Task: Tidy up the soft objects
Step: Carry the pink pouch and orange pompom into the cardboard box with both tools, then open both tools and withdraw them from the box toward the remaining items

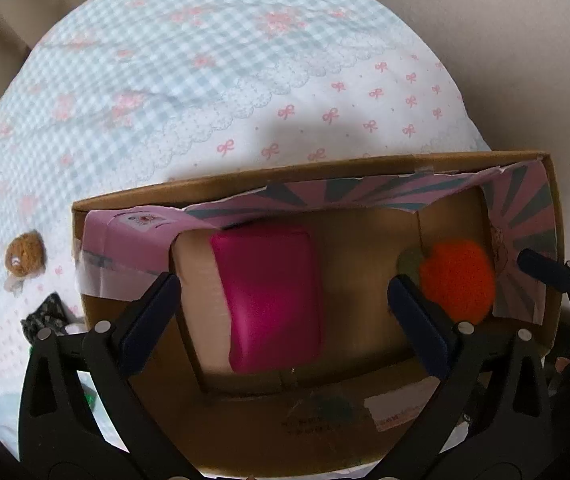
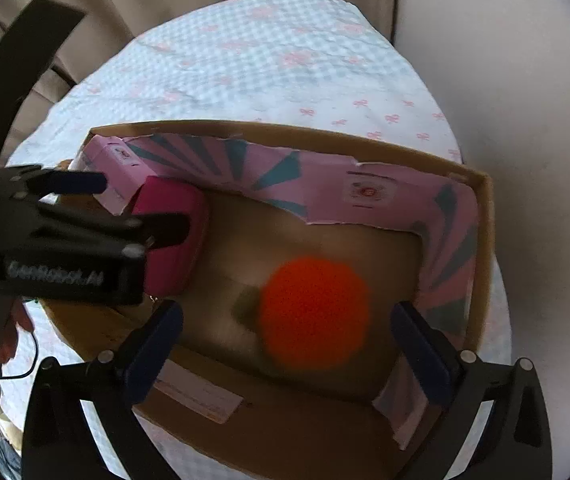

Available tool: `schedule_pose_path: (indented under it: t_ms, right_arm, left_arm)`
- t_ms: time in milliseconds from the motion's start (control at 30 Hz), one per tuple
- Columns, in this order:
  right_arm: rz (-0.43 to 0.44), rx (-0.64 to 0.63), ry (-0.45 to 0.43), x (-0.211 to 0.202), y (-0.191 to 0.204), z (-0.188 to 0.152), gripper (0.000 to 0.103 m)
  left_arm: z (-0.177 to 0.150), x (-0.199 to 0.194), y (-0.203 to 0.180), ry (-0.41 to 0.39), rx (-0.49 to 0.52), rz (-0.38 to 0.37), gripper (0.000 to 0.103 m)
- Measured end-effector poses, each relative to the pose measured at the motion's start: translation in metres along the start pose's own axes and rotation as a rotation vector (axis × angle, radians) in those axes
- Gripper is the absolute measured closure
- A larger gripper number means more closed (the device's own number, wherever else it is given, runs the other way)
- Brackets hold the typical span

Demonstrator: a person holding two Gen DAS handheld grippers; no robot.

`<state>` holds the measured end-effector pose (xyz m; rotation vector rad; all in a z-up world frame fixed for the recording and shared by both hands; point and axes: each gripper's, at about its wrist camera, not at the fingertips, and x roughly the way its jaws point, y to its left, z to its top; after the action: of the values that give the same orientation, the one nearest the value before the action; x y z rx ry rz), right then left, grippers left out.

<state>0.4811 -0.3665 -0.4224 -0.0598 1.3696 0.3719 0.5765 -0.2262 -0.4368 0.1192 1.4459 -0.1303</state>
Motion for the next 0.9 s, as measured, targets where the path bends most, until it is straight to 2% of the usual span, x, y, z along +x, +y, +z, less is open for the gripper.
schedule_pose_path:
  t_ms: [200,367,667,900]
  right_arm:
    - [0.004,-0.007,-0.013,-0.004,0.002,-0.007,0.000]
    - [-0.021,-0.009,-0.048,-0.024,0.005,-0.011,0.000]
    - [-0.049,-0.002,-0.143,-0.100,0.023,-0.013,0.000]
    - [-0.096,0.020,-0.259,-0.179,0.047,-0.024,0.000]
  left_arm:
    - [-0.002,-0.003,-0.002,-0.004,0.010,-0.004,0.000]
    - [-0.007,-0.022,-0.004,-0.027,0.005,-0.010,0.000]
    - [-0.031,-0.113,-0.002,-0.142,-0.012,-0.014,0.000]
    - [-0.071,-0.206,0.003,-0.289,-0.014,-0.014,0.000]
